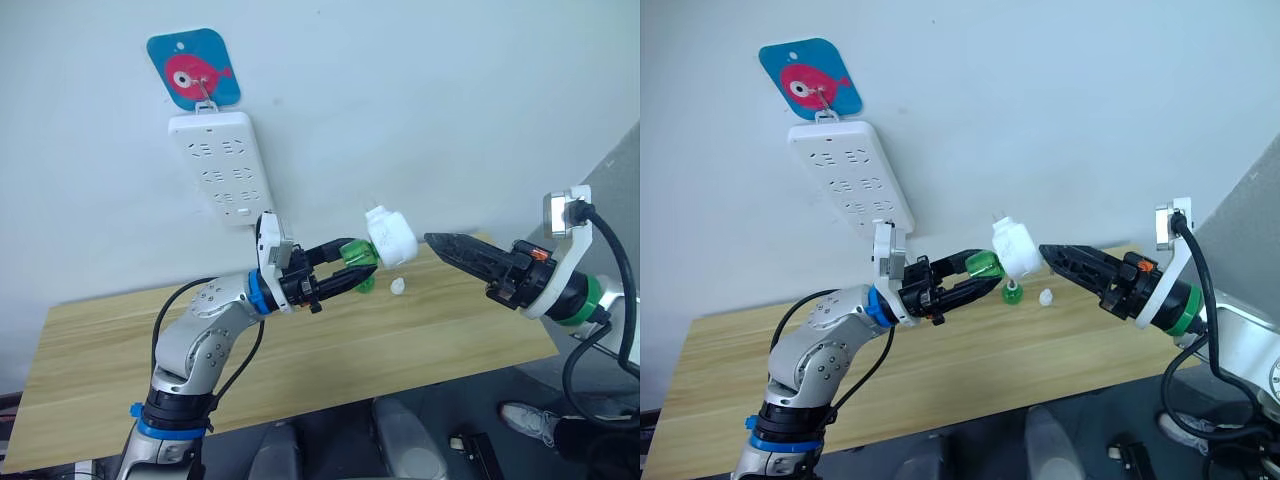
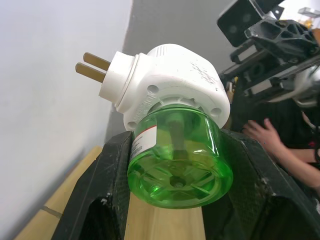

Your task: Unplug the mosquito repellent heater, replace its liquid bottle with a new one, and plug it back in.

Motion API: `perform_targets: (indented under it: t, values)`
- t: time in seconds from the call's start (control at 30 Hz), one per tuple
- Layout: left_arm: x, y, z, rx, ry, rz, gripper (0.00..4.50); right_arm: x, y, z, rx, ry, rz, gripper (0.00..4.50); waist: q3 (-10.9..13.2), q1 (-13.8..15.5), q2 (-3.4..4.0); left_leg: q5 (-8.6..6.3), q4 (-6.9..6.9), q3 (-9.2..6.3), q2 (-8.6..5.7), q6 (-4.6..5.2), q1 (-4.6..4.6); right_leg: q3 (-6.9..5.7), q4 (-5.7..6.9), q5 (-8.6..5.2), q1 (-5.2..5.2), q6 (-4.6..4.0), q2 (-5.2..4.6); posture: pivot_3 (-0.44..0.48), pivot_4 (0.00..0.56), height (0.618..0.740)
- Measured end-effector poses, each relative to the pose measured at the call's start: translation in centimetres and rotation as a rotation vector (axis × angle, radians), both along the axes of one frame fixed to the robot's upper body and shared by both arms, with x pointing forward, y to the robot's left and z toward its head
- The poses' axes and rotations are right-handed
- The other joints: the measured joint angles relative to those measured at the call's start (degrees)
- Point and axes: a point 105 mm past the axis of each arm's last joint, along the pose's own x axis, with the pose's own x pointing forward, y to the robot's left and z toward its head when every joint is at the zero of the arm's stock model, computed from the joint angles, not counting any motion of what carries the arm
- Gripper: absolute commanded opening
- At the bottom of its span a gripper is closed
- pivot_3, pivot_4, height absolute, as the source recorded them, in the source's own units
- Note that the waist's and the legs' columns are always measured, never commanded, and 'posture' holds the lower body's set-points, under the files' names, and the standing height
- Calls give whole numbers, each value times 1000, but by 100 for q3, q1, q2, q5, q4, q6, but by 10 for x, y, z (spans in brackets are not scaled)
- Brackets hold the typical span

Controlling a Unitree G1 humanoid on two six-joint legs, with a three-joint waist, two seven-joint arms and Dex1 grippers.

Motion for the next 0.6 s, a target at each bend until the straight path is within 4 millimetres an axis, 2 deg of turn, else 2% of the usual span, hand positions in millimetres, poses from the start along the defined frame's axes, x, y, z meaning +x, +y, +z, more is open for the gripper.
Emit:
perform_targets:
  t: [0.27, 0.6]
  values:
    - [4, -8, 3, -51, -5, 48, 2251, 6, 14, -10, 46, 34, -79, 4500, -72, -2, 1, 0, -1, -1, 1, 0, 5, 1, -2, 0, 3, 0, 4, -272, 158, 740]
    - [5, -13, 5, -79, 10, 76, 2251, 11, 27, -11, 99, 29, -107, 4500, -122, -5, 8, 0, -2, -2, 1, 0, 5, 1, -3, 0, 3, 0, 4, -276, 148, 740]
